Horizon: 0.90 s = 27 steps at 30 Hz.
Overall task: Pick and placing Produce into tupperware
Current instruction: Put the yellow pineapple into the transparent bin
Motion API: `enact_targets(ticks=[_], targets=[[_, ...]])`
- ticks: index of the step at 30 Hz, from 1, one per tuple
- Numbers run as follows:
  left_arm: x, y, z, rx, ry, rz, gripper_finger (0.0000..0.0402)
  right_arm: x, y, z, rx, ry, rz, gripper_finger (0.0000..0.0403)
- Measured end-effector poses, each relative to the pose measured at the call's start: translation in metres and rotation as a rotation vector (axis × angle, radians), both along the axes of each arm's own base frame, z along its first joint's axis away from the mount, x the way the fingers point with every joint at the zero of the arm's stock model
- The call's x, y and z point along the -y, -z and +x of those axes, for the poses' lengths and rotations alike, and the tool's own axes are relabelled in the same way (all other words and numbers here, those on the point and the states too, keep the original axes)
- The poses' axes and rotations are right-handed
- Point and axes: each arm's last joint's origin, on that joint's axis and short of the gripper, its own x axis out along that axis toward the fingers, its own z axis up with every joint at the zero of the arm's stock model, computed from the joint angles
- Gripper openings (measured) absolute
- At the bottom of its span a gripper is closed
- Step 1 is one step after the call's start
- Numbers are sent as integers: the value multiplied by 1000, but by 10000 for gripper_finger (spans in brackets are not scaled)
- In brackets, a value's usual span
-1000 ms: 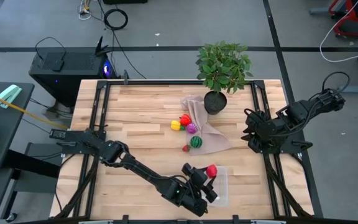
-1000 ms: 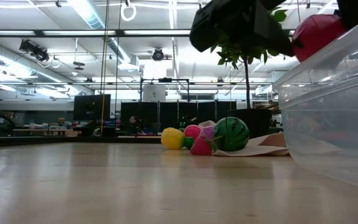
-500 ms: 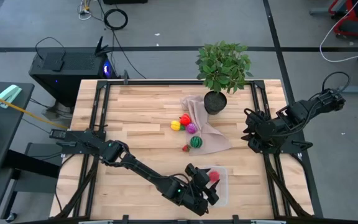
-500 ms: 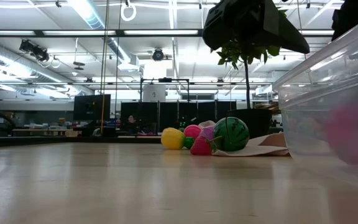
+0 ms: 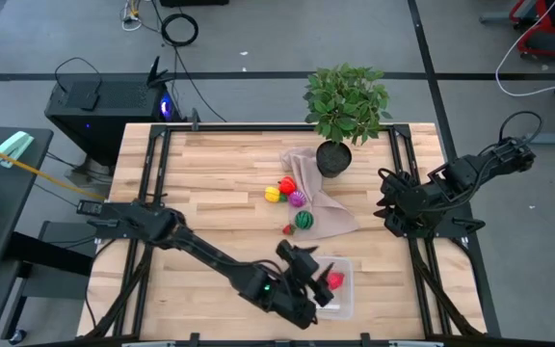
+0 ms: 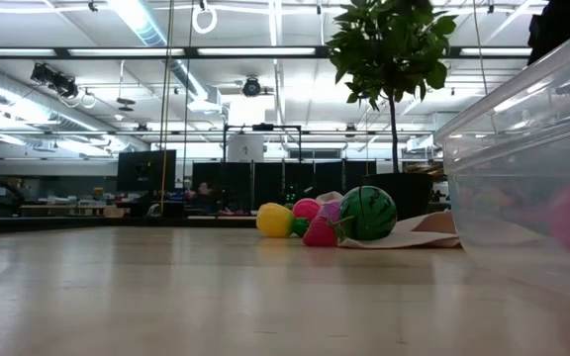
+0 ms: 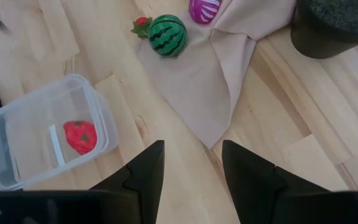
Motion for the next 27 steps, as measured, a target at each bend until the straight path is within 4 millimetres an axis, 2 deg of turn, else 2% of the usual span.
enact_targets(ticks=[5,8,10,12,15,17,21,23,27], targets=[[0,-48,-19,149,-65,-11,260,1,0,0,9,-3,-31,168],[2,-73,-21,202,35,-56,244,1,0,0,12,-8,-48,168],[5,-93,-19,239,240,-73,233,1,0,0,12,-19,-56,168],[6,-116,-13,359,566,-80,220,1,0,0,11,-26,-61,168],[-2,-148,-10,680,1008,-77,197,1,0,0,14,-26,-71,168],[-15,-166,-12,888,1134,-27,182,1,0,0,14,-25,-71,168],[-40,-195,-29,1307,1136,223,152,1,0,0,15,-19,-68,168],[-49,-205,-43,1505,1058,351,139,1,0,0,15,-19,-68,168],[-63,-213,-66,1782,868,510,112,1,0,0,16,-12,-63,168]])
